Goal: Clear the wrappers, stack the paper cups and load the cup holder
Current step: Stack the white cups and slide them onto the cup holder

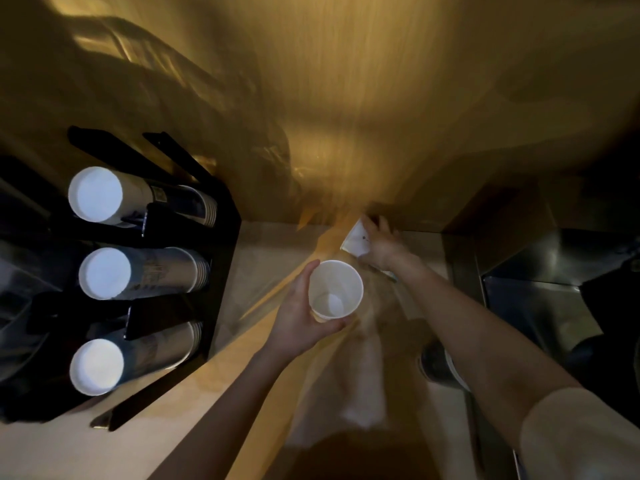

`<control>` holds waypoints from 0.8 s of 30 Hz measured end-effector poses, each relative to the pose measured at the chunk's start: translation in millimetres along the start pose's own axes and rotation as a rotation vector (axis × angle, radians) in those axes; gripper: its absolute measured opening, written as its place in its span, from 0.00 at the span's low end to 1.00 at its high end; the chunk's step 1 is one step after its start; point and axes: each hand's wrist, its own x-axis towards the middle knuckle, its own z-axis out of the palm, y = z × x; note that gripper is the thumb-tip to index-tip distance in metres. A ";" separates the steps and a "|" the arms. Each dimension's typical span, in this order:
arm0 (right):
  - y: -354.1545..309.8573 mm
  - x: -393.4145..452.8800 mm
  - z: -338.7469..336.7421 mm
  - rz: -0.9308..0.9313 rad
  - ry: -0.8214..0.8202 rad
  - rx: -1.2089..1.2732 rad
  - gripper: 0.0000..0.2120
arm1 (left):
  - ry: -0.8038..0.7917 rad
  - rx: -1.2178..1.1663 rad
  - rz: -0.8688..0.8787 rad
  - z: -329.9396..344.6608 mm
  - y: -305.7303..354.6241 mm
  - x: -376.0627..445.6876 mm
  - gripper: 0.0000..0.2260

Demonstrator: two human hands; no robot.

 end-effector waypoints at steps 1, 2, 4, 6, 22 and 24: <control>2.8 0.9 3.2 -0.018 0.005 -0.012 0.41 | -0.002 0.004 0.002 -0.1 0.2 -0.2 0.45; 5.4 2.2 5.3 -0.032 0.017 -0.025 0.40 | -0.001 0.003 0.003 0.1 0.3 -0.5 0.45; 7.3 1.6 5.4 -0.046 0.045 -0.042 0.40 | -0.001 -0.008 0.001 -0.2 -0.4 -0.5 0.45; 6.1 -1.8 2.0 -0.059 0.052 -0.015 0.41 | -0.001 -0.022 -0.003 0.4 -1.3 -0.1 0.45; -51.7 -132.9 -57.0 -0.431 0.418 0.786 0.44 | 0.026 -0.244 -0.122 8.1 -1.8 -2.6 0.50; -50.4 -141.5 -36.8 -0.416 0.407 0.761 0.44 | 0.034 -0.267 -0.130 7.6 -0.9 -2.5 0.48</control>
